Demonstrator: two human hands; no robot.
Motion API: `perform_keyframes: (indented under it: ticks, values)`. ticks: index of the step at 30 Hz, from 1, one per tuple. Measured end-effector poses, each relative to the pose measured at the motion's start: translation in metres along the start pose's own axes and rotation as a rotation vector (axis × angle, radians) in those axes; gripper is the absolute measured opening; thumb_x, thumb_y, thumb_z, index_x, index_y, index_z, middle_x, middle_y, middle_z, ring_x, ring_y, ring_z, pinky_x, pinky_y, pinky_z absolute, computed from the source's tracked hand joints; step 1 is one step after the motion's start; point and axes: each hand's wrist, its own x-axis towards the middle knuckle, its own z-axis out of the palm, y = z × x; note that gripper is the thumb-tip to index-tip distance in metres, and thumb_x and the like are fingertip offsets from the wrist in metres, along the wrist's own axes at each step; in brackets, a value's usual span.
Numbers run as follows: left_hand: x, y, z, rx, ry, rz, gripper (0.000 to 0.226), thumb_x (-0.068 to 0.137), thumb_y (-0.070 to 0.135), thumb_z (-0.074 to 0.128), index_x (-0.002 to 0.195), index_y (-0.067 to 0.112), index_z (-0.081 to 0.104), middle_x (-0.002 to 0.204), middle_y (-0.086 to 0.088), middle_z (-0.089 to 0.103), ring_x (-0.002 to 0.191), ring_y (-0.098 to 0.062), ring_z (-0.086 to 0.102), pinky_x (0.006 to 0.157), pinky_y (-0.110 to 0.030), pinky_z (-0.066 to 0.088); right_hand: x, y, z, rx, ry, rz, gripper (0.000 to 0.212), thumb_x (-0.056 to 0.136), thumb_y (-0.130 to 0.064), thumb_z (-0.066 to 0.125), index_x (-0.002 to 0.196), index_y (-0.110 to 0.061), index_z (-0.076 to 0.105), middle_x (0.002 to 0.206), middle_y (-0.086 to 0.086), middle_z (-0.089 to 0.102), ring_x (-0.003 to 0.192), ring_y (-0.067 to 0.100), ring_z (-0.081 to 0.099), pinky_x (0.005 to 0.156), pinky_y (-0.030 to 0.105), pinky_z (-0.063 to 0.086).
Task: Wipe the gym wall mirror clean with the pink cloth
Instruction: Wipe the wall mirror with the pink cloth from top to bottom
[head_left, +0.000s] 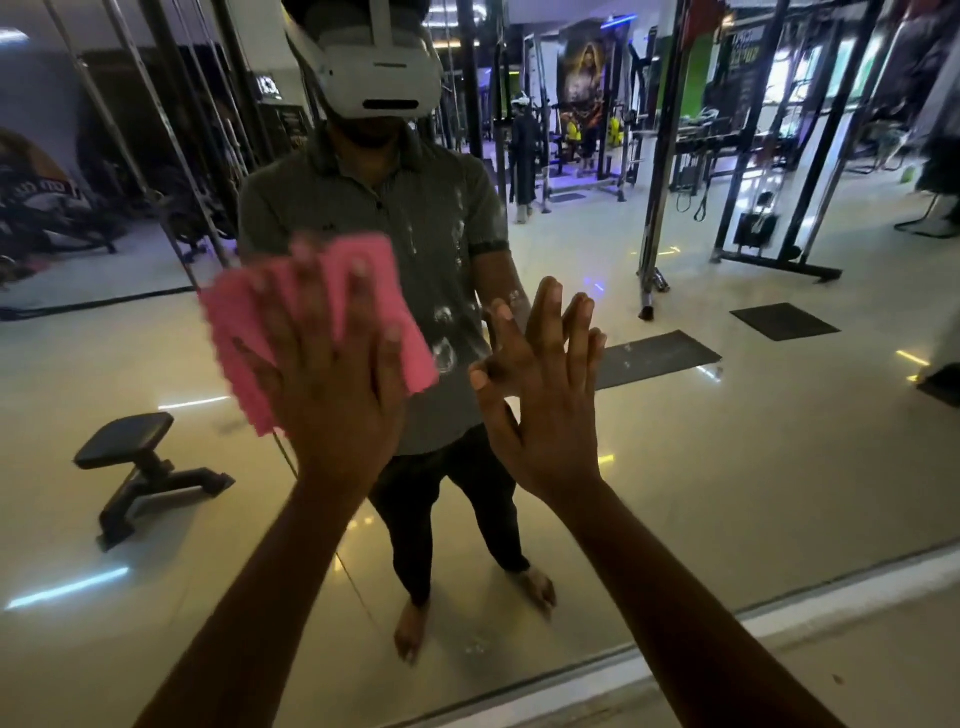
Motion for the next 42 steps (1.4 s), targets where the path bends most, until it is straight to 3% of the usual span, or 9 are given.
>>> perform_keyframes:
  ticks: [4,10,14,17,22,29,35,39,42]
  values:
    - [-0.089,-0.021,0.018,0.043,-0.274,0.298,0.067,0.115,0.052,0.04,0.173,0.027,0.018,0.181,-0.016,0.01,0.165,-0.047,0.009,0.121,-0.083,0.018,0.0,0.009,-0.003,0.008,-0.025,-0.024,0.078,0.108,-0.038,0.067,0.173,-0.02,0.028,0.184,0.014,-0.001,0.169,0.039,-0.01,0.134,0.069,0.004]
    - [0.008,-0.008,-0.005,0.025,0.046,-0.103,0.066,0.116,0.05,0.037,0.172,0.022,0.016,0.177,-0.026,0.015,0.165,-0.05,0.009,0.131,-0.071,0.005,0.002,0.017,0.0,-0.01,-0.044,-0.051,0.081,0.108,-0.039,0.067,0.174,-0.021,0.023,0.184,0.014,-0.002,0.169,0.041,-0.01,0.134,0.068,0.002]
    - [-0.019,0.014,0.013,-0.018,-0.147,0.187,0.07,0.114,0.051,0.043,0.173,0.027,0.014,0.181,-0.013,0.003,0.167,-0.043,-0.003,0.127,-0.077,-0.002,0.001,0.019,0.001,-0.003,-0.03,-0.07,0.079,0.108,-0.039,0.068,0.172,-0.017,0.03,0.183,0.016,0.0,0.169,0.042,-0.008,0.132,0.072,0.004]
    - [-0.069,-0.025,0.014,0.057,-0.297,0.267,0.067,0.114,0.049,0.047,0.171,0.02,0.029,0.18,-0.02,0.011,0.165,-0.049,0.007,0.122,-0.084,0.014,0.002,0.02,-0.008,-0.033,0.011,-0.054,0.083,0.109,-0.046,0.064,0.175,-0.03,0.017,0.183,0.014,-0.006,0.169,0.042,-0.008,0.133,0.071,0.0]
    - [0.017,-0.001,-0.009,0.029,-0.014,-0.029,0.068,0.114,0.047,0.043,0.172,0.02,0.018,0.178,-0.027,0.011,0.164,-0.052,0.008,0.129,-0.073,0.004,0.033,0.035,-0.03,-0.061,0.082,-0.019,0.08,0.11,-0.054,0.056,0.175,-0.019,0.024,0.182,0.02,-0.005,0.168,0.045,-0.008,0.132,0.072,0.002]
    - [-0.028,0.021,0.001,0.069,-0.258,0.392,0.068,0.113,0.049,0.043,0.173,0.032,0.017,0.183,-0.006,-0.002,0.168,-0.041,0.003,0.129,-0.072,-0.004,0.047,0.052,-0.038,-0.045,0.081,-0.068,0.075,0.11,-0.051,0.058,0.172,-0.017,0.033,0.182,0.02,0.007,0.168,0.046,-0.005,0.132,0.072,0.0]
    - [0.055,0.045,0.0,0.042,0.048,-0.092,0.066,0.117,0.05,0.031,0.171,0.014,0.023,0.177,-0.028,0.013,0.164,-0.052,0.01,0.128,-0.073,0.012,0.046,0.066,-0.043,-0.035,0.05,-0.118,0.076,0.108,-0.043,0.067,0.171,-0.015,0.035,0.182,0.021,0.011,0.169,0.046,-0.002,0.132,0.072,0.003]
    - [-0.002,0.073,0.022,0.012,-0.246,0.316,0.063,0.116,0.05,0.032,0.174,0.028,0.017,0.182,-0.013,0.004,0.167,-0.045,0.003,0.123,-0.081,0.012,0.047,0.076,-0.048,-0.012,0.017,-0.159,0.074,0.108,-0.042,0.066,0.17,-0.016,0.036,0.182,0.022,0.011,0.168,0.048,0.0,0.133,0.07,0.003]
    - [-0.037,0.041,0.012,0.102,-0.249,0.284,0.067,0.113,0.043,0.05,0.172,0.029,0.019,0.181,-0.017,0.008,0.166,-0.048,0.006,0.124,-0.081,0.011,0.046,0.085,-0.051,-0.01,-0.015,-0.194,0.074,0.108,-0.041,0.066,0.171,-0.017,0.034,0.182,0.02,0.01,0.168,0.047,0.0,0.133,0.07,0.004]
